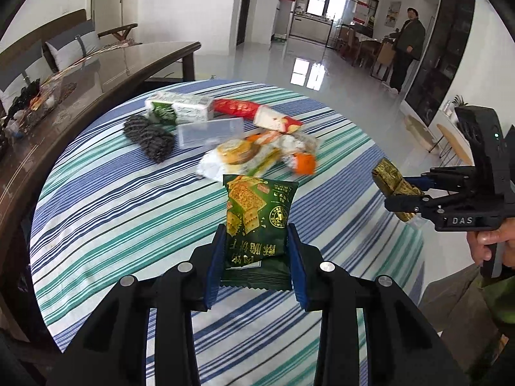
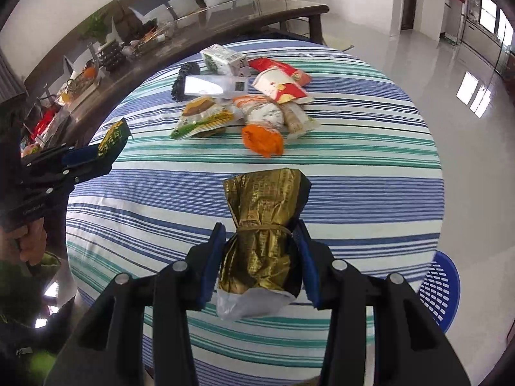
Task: Collect trash
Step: 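Carry the packet and gold package over the blue wastebasket, then open both tools to drop the items into the wastebasket, return to table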
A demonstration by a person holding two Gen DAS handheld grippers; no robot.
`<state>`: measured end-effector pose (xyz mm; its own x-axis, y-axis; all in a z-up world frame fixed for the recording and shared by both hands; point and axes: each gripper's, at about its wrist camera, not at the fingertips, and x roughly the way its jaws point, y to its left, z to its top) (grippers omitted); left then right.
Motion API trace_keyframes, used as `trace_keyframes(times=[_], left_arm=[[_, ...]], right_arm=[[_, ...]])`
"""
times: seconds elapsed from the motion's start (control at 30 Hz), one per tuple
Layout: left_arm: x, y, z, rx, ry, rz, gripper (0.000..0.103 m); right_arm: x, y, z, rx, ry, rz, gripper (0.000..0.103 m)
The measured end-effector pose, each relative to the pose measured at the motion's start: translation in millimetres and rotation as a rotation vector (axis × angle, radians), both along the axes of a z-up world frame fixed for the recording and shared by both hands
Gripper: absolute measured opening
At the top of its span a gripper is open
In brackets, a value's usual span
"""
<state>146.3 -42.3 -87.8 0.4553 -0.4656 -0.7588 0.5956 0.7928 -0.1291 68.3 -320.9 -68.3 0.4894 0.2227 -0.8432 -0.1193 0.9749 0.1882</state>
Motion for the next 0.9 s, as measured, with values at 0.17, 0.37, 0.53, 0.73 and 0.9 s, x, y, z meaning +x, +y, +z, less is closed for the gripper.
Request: trace_keyframes(times=[0.17, 0.37, 0.53, 0.73, 0.9], left_arm=[[-35, -77, 14, -0.059, 0.003, -0.146, 0.036], [-86, -199, 9, -0.095, 0.065, -0.364, 0.036], [-112, -299, -20, -0.078, 0.118, -0.448, 0.036], [-112, -390, -85, 0.002, 0.136, -0.456, 0.037], [-103, -431, -132, 0.051, 0.161, -0.438, 0.037]], right_arm=[[-40, -90, 4, -0.029, -0.017, -0.181, 0.043], [-89, -200, -28, -0.064, 0.035, -0.409, 0.043], [-104, -261, -67, -0.035, 0.085, -0.507, 0.043], [-104, -309, -114, 0.027, 0.121, -0.583, 0.043], [-100, -339, -147, 0.118, 0.137, -0.638, 0.044]])
